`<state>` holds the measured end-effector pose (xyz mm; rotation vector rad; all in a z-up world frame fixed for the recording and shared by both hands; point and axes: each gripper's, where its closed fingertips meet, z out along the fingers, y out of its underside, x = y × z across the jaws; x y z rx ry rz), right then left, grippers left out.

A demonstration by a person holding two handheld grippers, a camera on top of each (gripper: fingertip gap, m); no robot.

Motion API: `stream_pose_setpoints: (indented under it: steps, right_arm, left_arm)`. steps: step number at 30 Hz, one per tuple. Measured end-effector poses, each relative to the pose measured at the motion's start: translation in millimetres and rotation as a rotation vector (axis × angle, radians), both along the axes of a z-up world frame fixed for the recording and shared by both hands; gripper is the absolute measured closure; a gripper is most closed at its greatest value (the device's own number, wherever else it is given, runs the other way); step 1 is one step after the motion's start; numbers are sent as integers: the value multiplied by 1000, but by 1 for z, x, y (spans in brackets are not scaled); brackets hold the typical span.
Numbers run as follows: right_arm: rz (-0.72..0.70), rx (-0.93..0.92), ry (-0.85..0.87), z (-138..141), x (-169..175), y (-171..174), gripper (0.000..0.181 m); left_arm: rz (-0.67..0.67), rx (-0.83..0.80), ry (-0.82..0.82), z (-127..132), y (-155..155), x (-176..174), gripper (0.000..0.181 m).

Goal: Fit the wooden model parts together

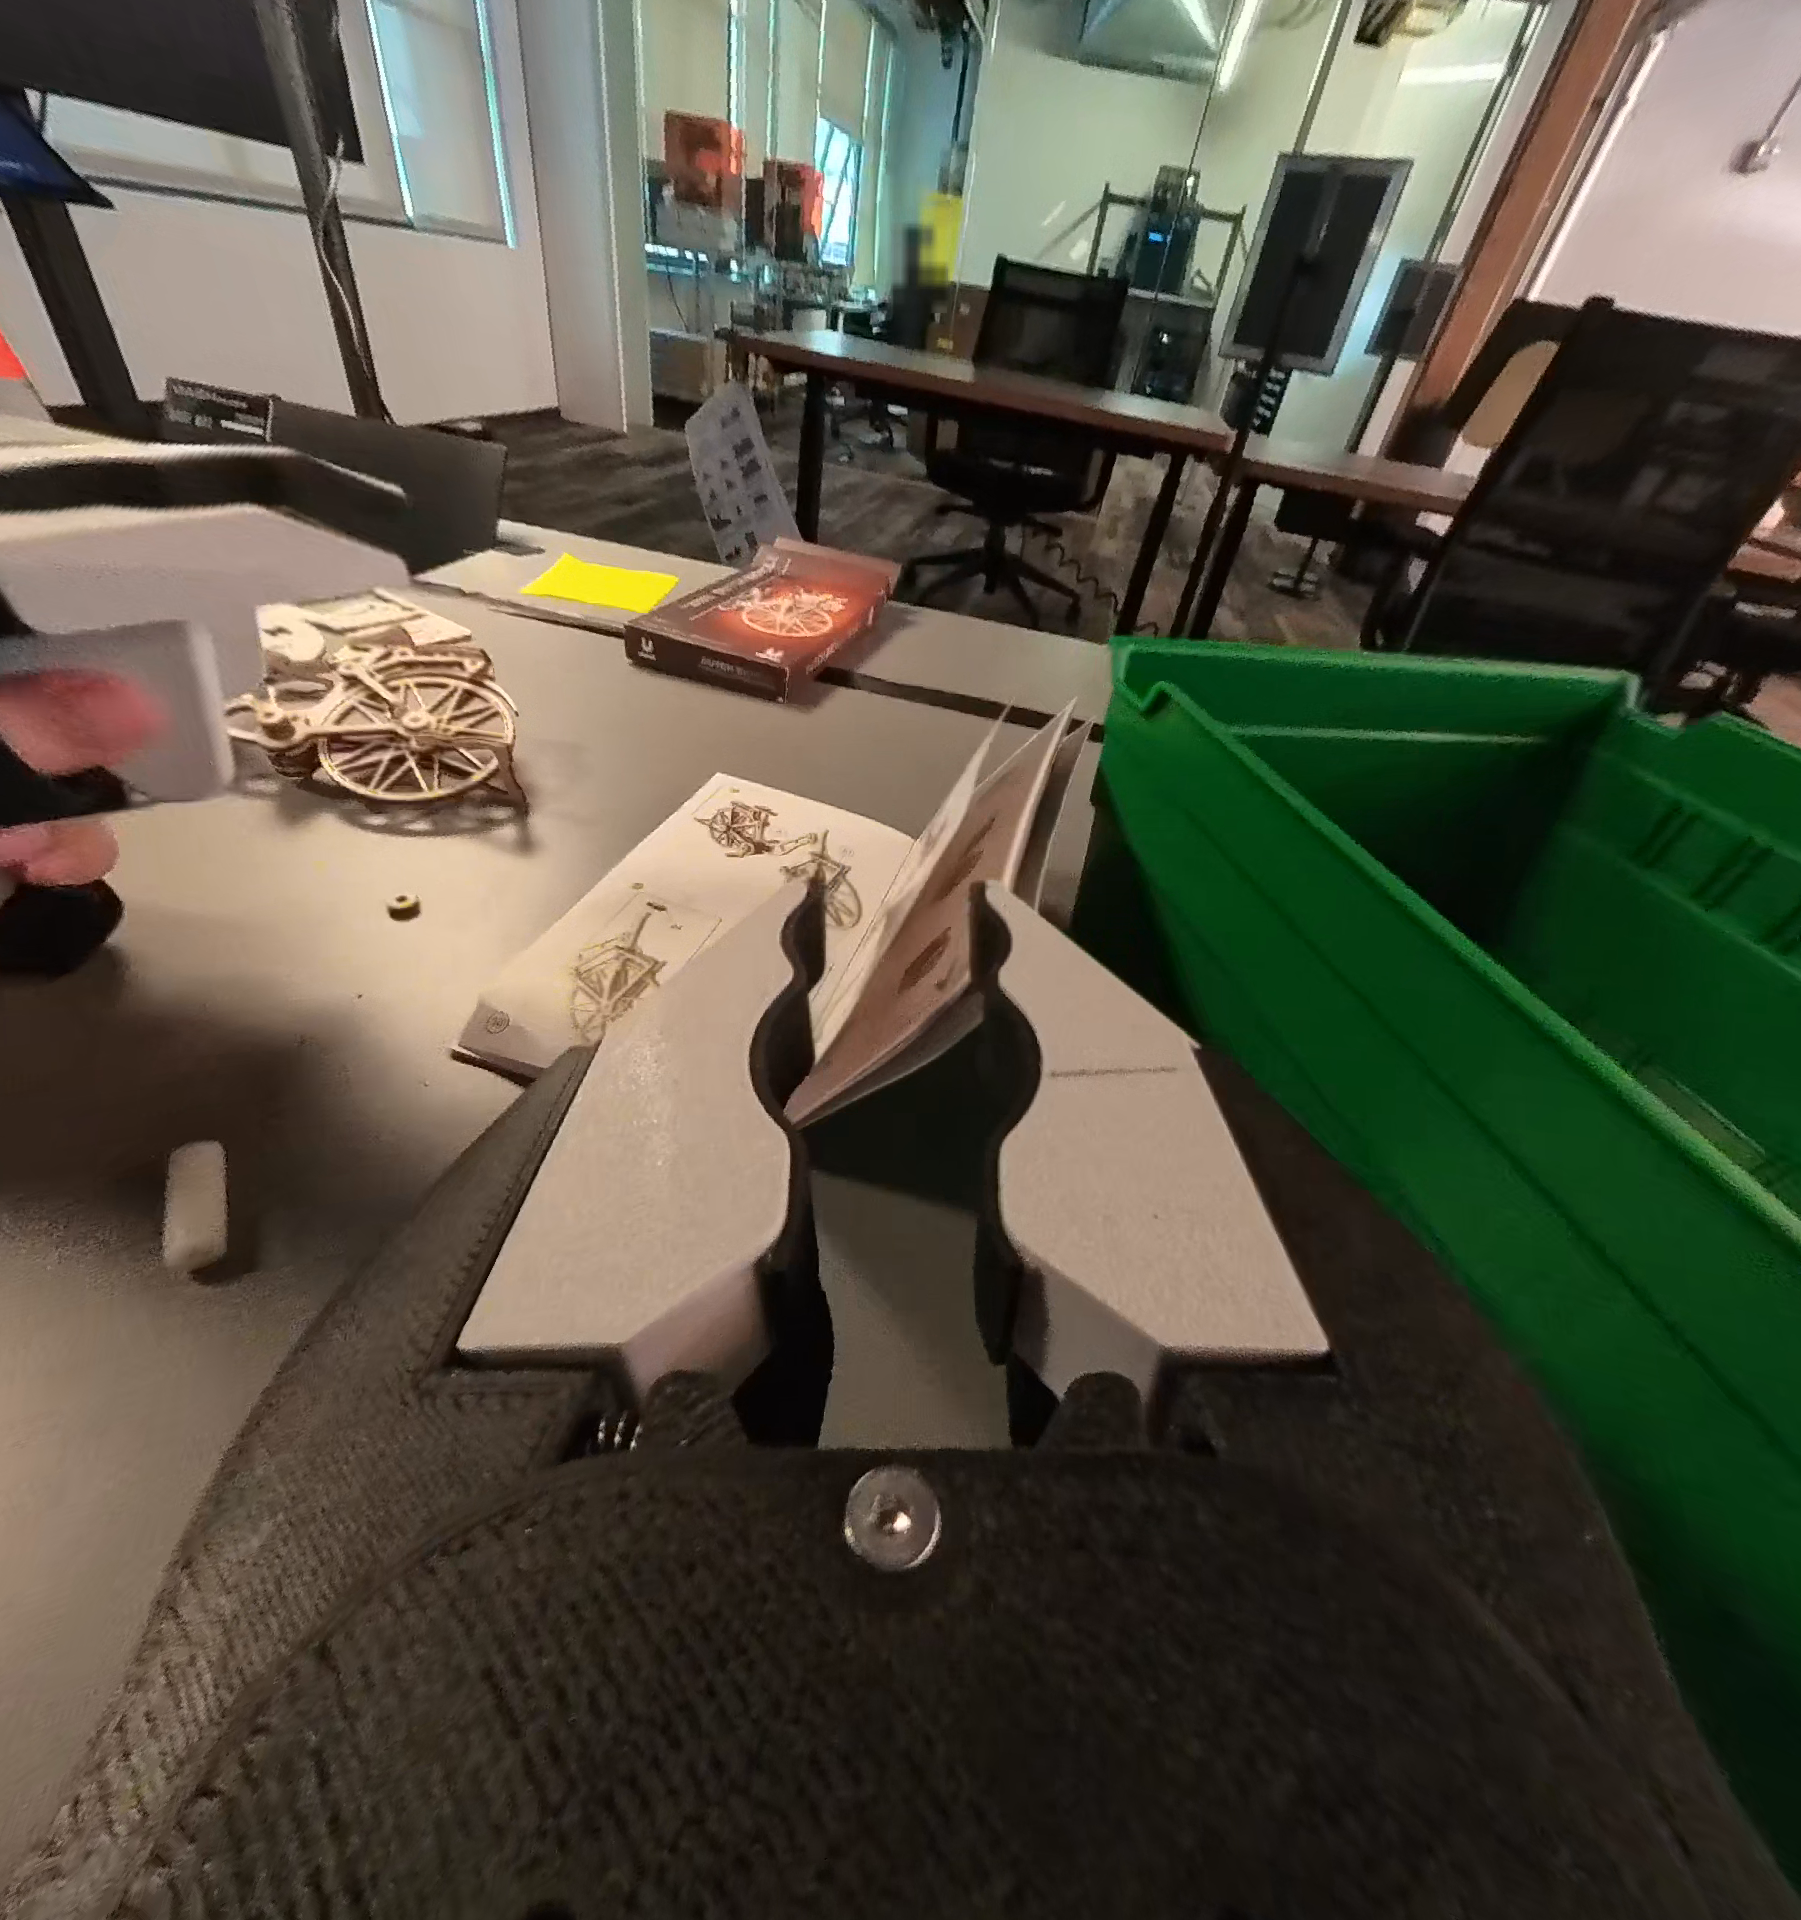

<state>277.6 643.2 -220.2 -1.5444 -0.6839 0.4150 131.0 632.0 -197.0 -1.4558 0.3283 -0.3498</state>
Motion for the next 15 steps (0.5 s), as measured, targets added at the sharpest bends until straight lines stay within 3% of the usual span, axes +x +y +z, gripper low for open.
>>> stream_pose_setpoints:
  steps: [5, 12, 13, 15]
  right_arm:
    - [-68, -14, -41, -5, -4, 0, 158]
    - [-130, -35, -114, -13, -5, 5, 166]
    - [-112, -30, -146, -16, -9, 4, 177]
    - [14, 3, -235, -22, -32, -3, 181]
  left_arm:
    - [-24, -27, -134, 3, 0, -11, 127]
    - [-45, -34, -179, 4, -1, -13, 127]
    - [-48, -36, -182, 4, -1, -12, 127]
    - [-56, -47, -185, 4, -1, -12, 127]
